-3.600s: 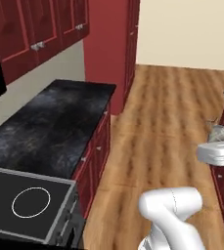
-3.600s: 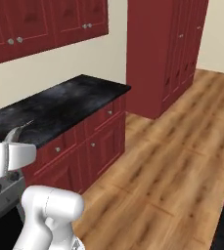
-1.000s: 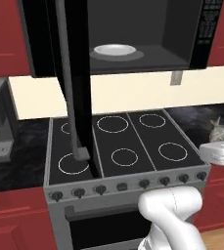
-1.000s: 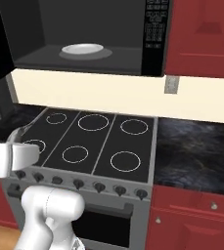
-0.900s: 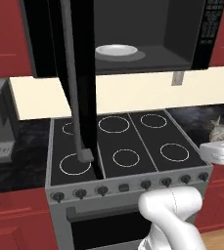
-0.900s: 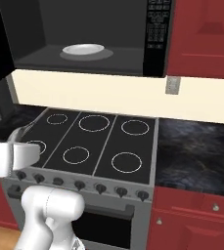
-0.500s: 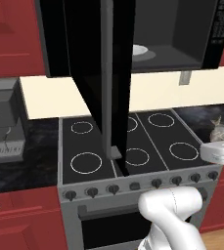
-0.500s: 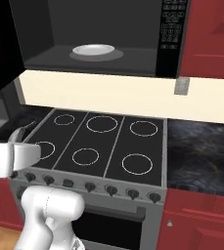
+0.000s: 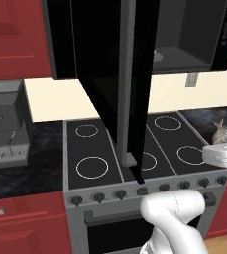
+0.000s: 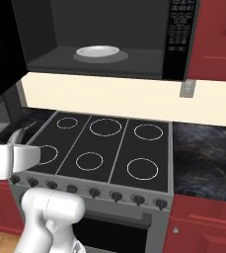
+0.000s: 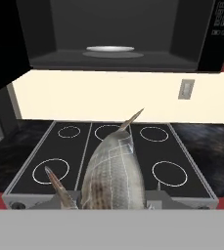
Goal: Transport the fish from the fridge to the microwave and turn on the microwave.
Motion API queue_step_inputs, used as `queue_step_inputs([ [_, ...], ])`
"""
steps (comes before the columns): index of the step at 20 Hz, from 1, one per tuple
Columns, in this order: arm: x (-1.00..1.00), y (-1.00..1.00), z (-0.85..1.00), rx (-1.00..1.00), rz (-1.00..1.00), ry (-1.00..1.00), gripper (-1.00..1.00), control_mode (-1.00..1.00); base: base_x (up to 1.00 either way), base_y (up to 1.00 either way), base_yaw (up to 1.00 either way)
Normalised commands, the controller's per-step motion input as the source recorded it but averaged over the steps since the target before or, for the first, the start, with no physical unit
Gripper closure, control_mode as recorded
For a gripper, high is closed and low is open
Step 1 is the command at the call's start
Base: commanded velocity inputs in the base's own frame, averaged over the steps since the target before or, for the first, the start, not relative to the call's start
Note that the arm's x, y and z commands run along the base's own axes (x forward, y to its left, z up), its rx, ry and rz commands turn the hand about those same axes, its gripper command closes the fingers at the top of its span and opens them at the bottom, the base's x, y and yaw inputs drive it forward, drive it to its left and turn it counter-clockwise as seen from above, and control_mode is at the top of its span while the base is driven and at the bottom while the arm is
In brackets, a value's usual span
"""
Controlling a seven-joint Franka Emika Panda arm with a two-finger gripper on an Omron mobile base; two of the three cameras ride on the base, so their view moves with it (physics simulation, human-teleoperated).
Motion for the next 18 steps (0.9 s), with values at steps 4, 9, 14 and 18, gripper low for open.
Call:
queue_step_inputs([
  [4,0.0,0.0,0.0,0.0,0.0,0.0,1.0,1.0,0.19,0.0,0.0],
  [9,0.0,0.0,0.0,0.0,0.0,0.0,1.0,1.0,0.41,0.0,0.0],
  [14,0.0,0.0,0.0,0.0,0.0,0.0,1.0,1.0,0.17,0.0,0.0],
  [18,0.0,0.0,0.0,0.0,0.0,0.0,1.0,1.0,0.02,0.0,0.0],
])
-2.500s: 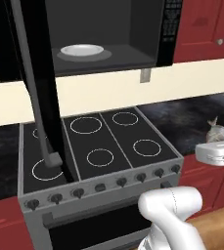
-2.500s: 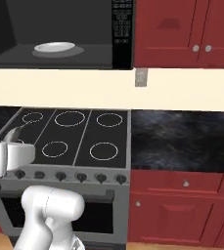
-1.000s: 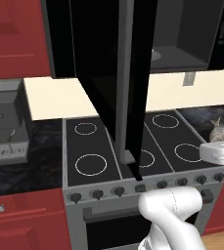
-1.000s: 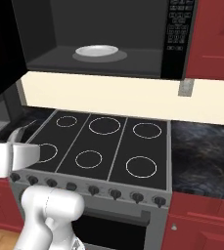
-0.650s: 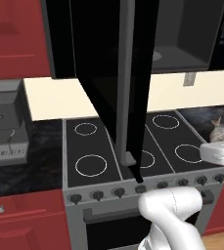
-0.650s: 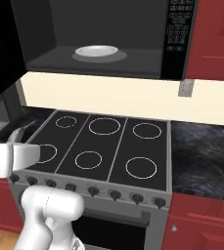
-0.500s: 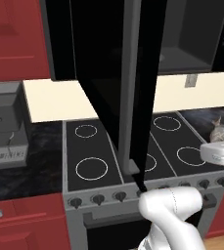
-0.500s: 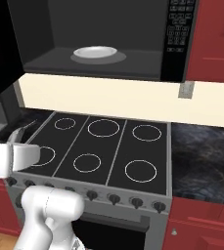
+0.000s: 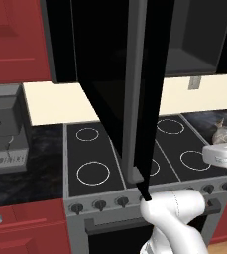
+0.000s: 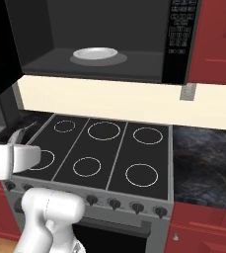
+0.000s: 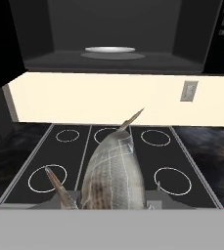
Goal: Transport the fish from the fridge to the microwave and turn on the microwave.
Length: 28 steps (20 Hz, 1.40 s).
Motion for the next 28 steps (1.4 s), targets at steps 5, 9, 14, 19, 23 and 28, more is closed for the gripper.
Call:
queue_step_inputs([
  [5,0.08,0.0,0.2,0.0,0.0,0.02,1.0,-1.0,0.0,0.0,0.0],
  [9,0.02,0.0,0.12,0.0,0.0,0.0,1.0,-1.0,0.0,0.0,0.0],
  [14,0.02,0.0,0.04,0.0,0.0,0.0,1.0,-1.0,0.0,0.0,0.0],
  [19,0.33,0.0,0.04,0.0,0.0,0.0,1.0,-1.0,0.0,0.0,0.0],
  [23,0.25,0.0,0.13,0.0,0.0,0.0,1.0,-1.0,0.0,0.0,0.0],
  [28,0.17,0.0,0.29,0.0,0.0,0.0,1.0,-1.0,0.0,0.0,0.0],
])
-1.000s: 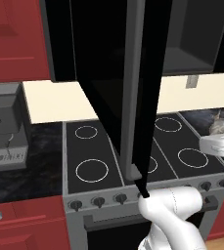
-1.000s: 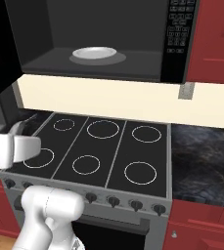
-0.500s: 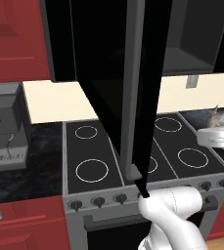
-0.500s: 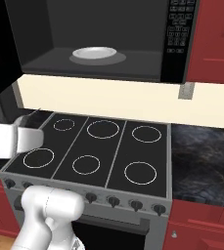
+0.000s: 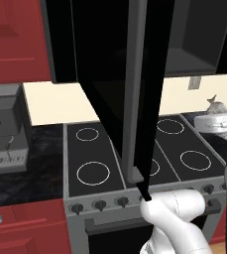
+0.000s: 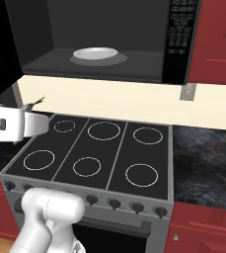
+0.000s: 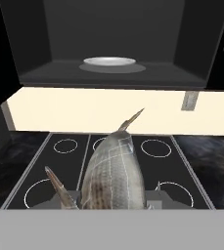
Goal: Transport the fish from the fridge to the microwave and turn on the microwave.
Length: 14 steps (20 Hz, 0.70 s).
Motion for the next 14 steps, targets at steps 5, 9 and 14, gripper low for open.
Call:
queue_step_inputs([
  [5,0.15,0.0,0.36,0.0,0.0,0.0,1.0,-1.0,0.0,0.0,0.0],
  [9,0.28,0.0,0.25,0.0,0.0,-0.03,1.0,-1.0,0.0,0.0,0.0],
  [14,0.4,0.0,0.15,0.0,0.0,-0.07,1.0,-1.0,0.0,0.0,0.0],
])
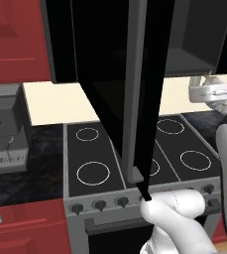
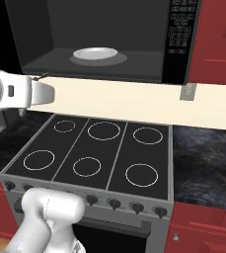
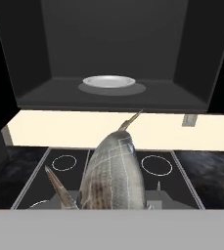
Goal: Transport the fish from the fridge to the microwave and turn on the microwave.
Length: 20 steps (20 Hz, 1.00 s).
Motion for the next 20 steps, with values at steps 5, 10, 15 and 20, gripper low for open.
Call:
queue_step_inputs([
  [5,0.59,0.0,0.03,0.0,0.0,-0.01,1.0,-1.0,0.0,0.0,0.0],
  [10,0.58,0.0,0.04,0.0,0.0,-0.03,1.0,-1.0,0.0,0.0,0.0],
  [15,0.49,0.0,0.1,0.0,0.0,-0.1,1.0,-1.0,0.0,0.0,0.0],
  [20,0.43,0.0,0.06,0.0,0.0,-0.09,1.0,-1.0,0.0,0.0,0.0],
])
